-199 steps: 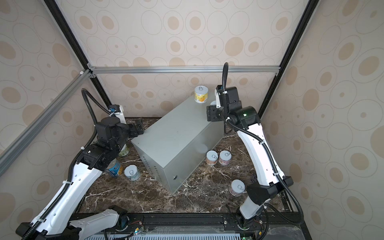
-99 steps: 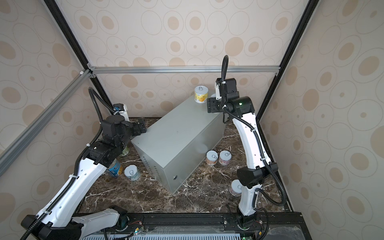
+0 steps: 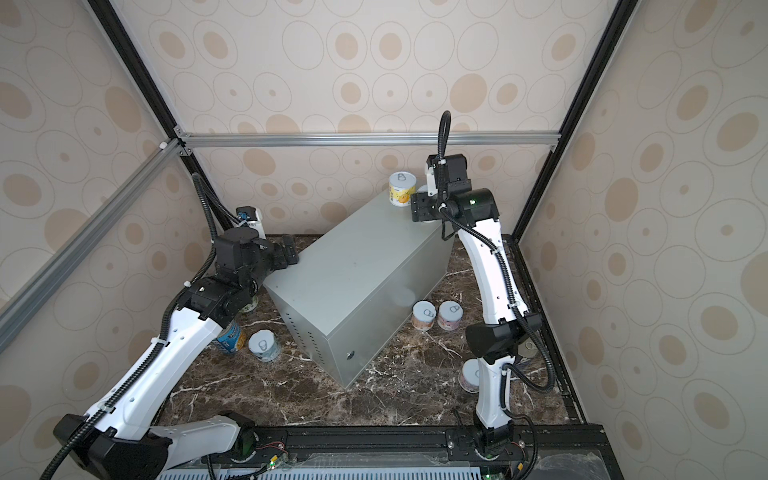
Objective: Place and organize the canned foods onto the counter
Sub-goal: 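Lower the can beside the yellow pineapple can and open the right gripper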
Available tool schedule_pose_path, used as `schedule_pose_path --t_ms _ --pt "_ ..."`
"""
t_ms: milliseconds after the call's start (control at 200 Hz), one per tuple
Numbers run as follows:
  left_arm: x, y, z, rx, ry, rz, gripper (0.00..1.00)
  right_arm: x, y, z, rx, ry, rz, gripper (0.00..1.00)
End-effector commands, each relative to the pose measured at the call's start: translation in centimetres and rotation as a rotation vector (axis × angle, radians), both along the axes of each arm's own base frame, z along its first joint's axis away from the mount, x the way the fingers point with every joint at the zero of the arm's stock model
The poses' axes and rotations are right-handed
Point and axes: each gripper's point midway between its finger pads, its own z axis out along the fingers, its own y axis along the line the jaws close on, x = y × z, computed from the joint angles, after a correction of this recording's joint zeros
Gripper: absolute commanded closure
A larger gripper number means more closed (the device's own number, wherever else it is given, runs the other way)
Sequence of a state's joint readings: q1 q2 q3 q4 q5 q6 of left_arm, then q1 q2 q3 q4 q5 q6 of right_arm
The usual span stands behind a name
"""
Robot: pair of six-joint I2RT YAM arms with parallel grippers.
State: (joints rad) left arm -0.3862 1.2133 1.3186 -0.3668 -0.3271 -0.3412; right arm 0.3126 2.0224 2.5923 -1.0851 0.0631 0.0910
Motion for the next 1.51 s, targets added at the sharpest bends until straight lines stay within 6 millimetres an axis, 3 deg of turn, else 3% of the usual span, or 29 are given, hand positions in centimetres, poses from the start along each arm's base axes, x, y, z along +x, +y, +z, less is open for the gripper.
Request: schedule_pose_path --t_ms 0,380,895,935,1035,1500 --pt "0.3 0.0 2.5 -0.023 -0.061 0.004 0.01 0.7 -0.2 0.5 -0.016 -0.028 0.004 0.32" --pt "0.5 -0.1 1.9 -0.021 -0.050 0.006 0.00 1.7 -0.6 -0.7 -0.042 -0.013 0.001 0.16" --pt "0.6 -0.3 1.8 -0.031 -0.043 0.003 0.01 3.0 -0.3 -1.5 -0.032 -0.011 0.013 0.18" --pt "0.7 -0.3 1.8 -0.033 -0.042 0.004 0.01 3.4 -1.7 -1.5 -0.031 -0.010 -0.012 0.18" --pt "0.7 -0.3 1.8 -0.034 -0.042 0.005 0.01 3.3 -1.6 -1.6 -0.031 -0.008 -0.005 0.16" --pt "-0.4 0.4 2.9 -0.036 -0.051 0.019 0.01 2.0 -1.5 0.8 0.000 -0.053 0.016 0.03"
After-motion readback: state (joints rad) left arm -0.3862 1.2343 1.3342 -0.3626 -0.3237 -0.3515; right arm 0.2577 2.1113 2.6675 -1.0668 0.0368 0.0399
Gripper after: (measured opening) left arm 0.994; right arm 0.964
